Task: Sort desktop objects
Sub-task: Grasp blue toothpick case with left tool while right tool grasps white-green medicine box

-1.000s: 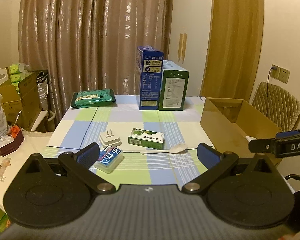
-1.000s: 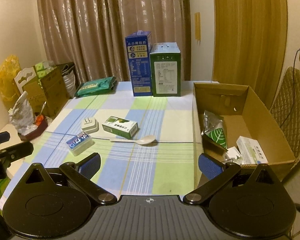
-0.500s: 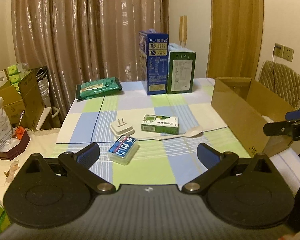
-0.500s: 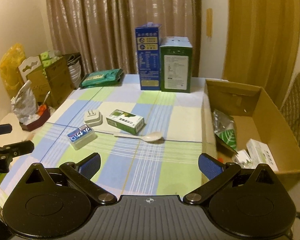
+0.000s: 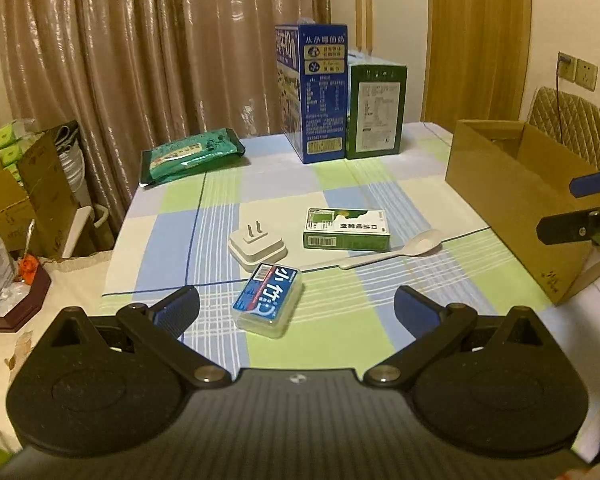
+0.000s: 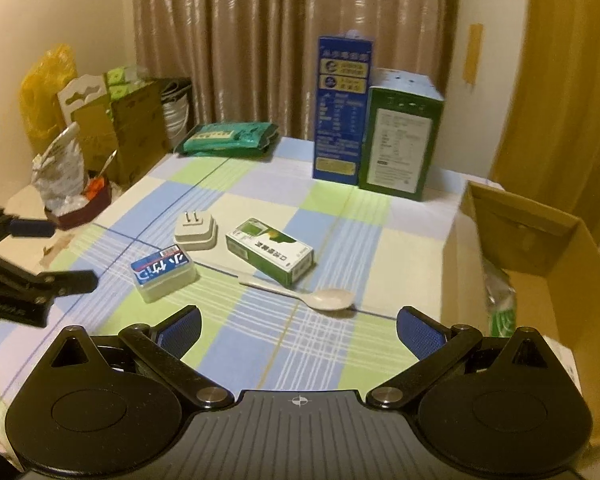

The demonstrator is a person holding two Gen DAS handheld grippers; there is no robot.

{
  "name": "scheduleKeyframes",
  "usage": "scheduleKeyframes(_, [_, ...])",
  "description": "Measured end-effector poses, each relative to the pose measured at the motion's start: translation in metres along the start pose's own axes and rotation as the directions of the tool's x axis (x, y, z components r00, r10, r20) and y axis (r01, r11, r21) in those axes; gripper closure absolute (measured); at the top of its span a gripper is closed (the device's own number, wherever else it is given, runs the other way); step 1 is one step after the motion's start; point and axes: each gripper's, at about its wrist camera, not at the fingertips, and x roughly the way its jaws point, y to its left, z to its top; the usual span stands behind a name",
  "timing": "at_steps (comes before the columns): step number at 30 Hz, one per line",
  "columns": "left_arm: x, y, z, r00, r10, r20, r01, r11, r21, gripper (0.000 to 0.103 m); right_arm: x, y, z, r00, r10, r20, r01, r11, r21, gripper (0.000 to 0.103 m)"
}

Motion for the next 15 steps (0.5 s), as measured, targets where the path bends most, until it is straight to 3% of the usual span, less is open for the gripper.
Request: scheduleKeyframes(15, [0.093, 0.027, 0.002, 0.998, -0.051, -0.036, 0.054, 0.995, 0.086, 0.002, 0.116, 0.012, 0.018, 0.995, 0.061, -0.074, -0.074, 0.978, -0.194, 0.002])
